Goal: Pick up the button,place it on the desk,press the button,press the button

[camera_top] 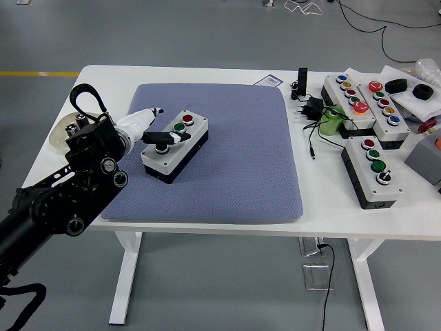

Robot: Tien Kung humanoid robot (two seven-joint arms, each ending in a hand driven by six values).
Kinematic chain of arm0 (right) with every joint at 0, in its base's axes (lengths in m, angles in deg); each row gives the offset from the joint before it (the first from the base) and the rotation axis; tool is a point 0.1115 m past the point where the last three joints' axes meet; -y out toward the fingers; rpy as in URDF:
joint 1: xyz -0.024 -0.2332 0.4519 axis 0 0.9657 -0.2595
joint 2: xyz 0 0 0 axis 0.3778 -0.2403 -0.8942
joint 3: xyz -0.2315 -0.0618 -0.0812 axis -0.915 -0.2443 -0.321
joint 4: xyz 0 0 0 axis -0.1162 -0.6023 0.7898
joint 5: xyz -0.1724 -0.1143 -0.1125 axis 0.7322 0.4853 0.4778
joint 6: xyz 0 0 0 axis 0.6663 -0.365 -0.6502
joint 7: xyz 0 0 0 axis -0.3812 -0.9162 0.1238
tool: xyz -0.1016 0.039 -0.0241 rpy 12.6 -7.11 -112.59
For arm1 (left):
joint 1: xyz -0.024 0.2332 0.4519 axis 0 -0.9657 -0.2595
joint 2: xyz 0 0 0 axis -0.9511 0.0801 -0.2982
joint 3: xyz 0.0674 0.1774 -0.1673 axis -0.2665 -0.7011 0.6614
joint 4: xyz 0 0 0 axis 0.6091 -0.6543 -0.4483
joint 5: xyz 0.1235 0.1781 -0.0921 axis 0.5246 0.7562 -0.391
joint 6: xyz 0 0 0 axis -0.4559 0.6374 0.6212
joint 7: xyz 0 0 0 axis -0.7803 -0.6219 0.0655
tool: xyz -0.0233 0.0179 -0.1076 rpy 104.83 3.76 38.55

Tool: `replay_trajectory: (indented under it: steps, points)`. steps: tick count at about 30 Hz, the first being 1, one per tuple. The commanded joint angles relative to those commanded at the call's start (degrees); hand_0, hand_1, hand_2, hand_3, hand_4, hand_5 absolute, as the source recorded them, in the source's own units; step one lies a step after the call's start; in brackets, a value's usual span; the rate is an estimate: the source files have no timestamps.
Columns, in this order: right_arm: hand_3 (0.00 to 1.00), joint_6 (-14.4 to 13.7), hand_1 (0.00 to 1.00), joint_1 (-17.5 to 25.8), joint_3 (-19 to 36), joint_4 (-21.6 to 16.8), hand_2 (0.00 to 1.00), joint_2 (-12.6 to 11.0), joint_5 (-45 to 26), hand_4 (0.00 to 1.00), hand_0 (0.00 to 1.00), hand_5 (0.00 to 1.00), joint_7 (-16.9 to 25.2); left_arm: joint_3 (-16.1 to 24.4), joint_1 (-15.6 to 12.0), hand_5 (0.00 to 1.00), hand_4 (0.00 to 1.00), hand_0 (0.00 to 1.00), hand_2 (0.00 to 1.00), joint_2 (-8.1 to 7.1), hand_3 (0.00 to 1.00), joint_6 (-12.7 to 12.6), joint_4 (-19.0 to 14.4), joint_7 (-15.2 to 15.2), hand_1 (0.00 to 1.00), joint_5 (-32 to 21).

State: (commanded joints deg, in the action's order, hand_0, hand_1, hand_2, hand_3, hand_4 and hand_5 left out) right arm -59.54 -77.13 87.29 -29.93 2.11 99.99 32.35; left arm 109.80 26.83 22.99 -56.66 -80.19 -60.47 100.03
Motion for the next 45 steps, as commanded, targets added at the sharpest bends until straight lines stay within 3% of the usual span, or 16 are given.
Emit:
replay_trajectory:
  steps: [3, 10, 12, 16, 17, 22, 23, 28, 29, 30, 32, 34, 35, 40, 41, 45]
  points:
    - [0.646, 0.0, 0.573, 0.1, -0.1, 0.0, 0.61, 0.0, 0.0, 0.27, 0.654, 0.274, 0.0, -1.2, 0.3, 0.817, 0.998, 0.998, 0.998, 0.74, 0.998, -0.8, 1.1, -0.2, 0.998, 2.1]
    - [0.646, 0.0, 0.573, 0.4, -0.2, 0.0, 0.609, -0.1, 0.0, 0.27, 0.653, 0.275, 0.0, -3.8, 1.1, 0.812, 0.998, 0.97, 0.998, 2.55, 0.998, -1.1, 3.0, -0.2, 0.998, -0.6]
    - [0.646, 0.0, 0.573, 0.4, -0.2, 0.0, 0.609, -0.1, 0.0, 0.271, 0.653, 0.276, -0.1, -4.8, 1.7, 0.763, 0.998, 0.918, 0.998, 3.21, 0.998, -1.3, 4.3, -0.2, 0.998, -1.2]
    - [0.646, 0.0, 0.573, 0.6, -0.4, 0.0, 0.609, -0.1, -0.2, 0.271, 0.653, 0.276, -0.1, -6.6, 2.7, 0.763, 0.998, 0.918, 0.998, 4.5, 0.998, -3.3, 6.6, -0.2, 0.998, -1.0]
    - [0.646, 0.0, 0.573, 0.6, -0.5, 0.0, 0.609, -0.2, -0.2, 0.271, 0.653, 0.276, -0.1, -7.1, 3.0, 0.409, 0.998, 0.779, 0.99, 4.77, 0.998, -3.9, 7.2, -0.2, 0.921, -0.7]
    - [0.646, 0.0, 0.573, 0.8, -0.4, 0.0, 0.609, -0.2, 0.0, 0.271, 0.653, 0.276, -0.1, -9.4, 4.5, 0.409, 0.998, 0.779, 0.99, 5.51, 0.998, -3.0, 9.4, -0.2, 0.921, 0.2]
    - [0.646, 0.0, 0.573, 0.8, -0.5, 0.0, 0.609, -0.2, 0.0, 0.271, 0.654, 0.276, -0.1, -10.1, 4.8, 0.002, 0.751, 0.546, 0.743, 5.7, 0.998, -2.8, 10.1, -0.2, 0.705, 0.4]
    - [0.646, 0.0, 0.573, 1.0, -0.5, 0.0, 0.609, -0.3, 0.0, 0.271, 0.654, 0.276, -0.1, -11.5, 5.3, 0.002, 0.751, 0.546, 0.743, 5.92, 0.998, -2.6, 11.9, -0.2, 0.705, 1.2]
    - [0.646, 0.0, 0.573, 1.0, -0.5, 0.0, 0.609, -0.3, 0.0, 0.271, 0.653, 0.276, -0.1, -11.9, 5.4, 0.002, 0.71, 0.577, 0.631, 5.84, 0.966, -2.5, 12.1, -0.2, 0.608, 1.3]
    - [0.646, 0.0, 0.573, 1.0, -0.4, 0.0, 0.609, -0.3, 0.1, 0.271, 0.653, 0.276, 0.0, -12.2, 5.4, 0.002, 0.71, 0.577, 0.631, 5.77, 0.966, -2.5, 12.5, -0.2, 0.608, 1.3]
    - [0.646, 0.0, 0.573, 1.0, -0.3, 0.0, 0.609, -0.3, 0.2, 0.271, 0.653, 0.276, 0.0, -12.8, 5.5, 0.002, 0.71, 0.577, 0.631, 5.66, 0.966, -3.5, 13.1, -0.2, 0.608, 1.3]
    - [0.646, 0.0, 0.573, 0.9, -0.1, 0.0, 0.609, -0.3, 0.3, 0.271, 0.653, 0.276, 0.0, -13.7, 5.6, 0.002, 0.71, 0.577, 0.631, 5.42, 0.966, -6.2, 13.9, -0.2, 0.608, 0.4]
    - [0.646, 0.0, 0.573, 0.9, 0.0, 0.0, 0.608, -0.3, 0.3, 0.271, 0.653, 0.275, 0.0, -13.7, 5.6, 0.002, 0.555, 0.291, 0.29, 5.35, 0.724, -7.4, 14.2, 0.1, 0.264, 0.7]
    - [0.646, 0.0, 0.573, 0.7, 0.3, 0.0, 0.608, -0.3, 0.4, 0.271, 0.653, 0.275, 0.0, -12.7, 5.1, 0.002, 0.555, 0.291, 0.29, 4.69, 0.724, -11.3, 13.6, 3.5, 0.264, 1.9]
    - [0.646, 0.0, 0.572, 0.7, 0.3, 0.0, 0.607, -0.3, 0.5, 0.271, 0.653, 0.275, 0.0, -12.4, 5.1, 0.002, 0.452, 0.178, 0.199, 4.48, 0.551, -12.0, 13.3, 4.3, 0.159, 1.9]
    - [0.646, 0.0, 0.572, 0.7, 0.4, 0.0, 0.607, -0.3, 0.5, 0.271, 0.653, 0.275, 0.0, -11.8, 5.1, 0.002, 0.452, 0.178, 0.199, 3.68, 0.551, -15.2, 13.0, 8.7, 0.159, 1.1]
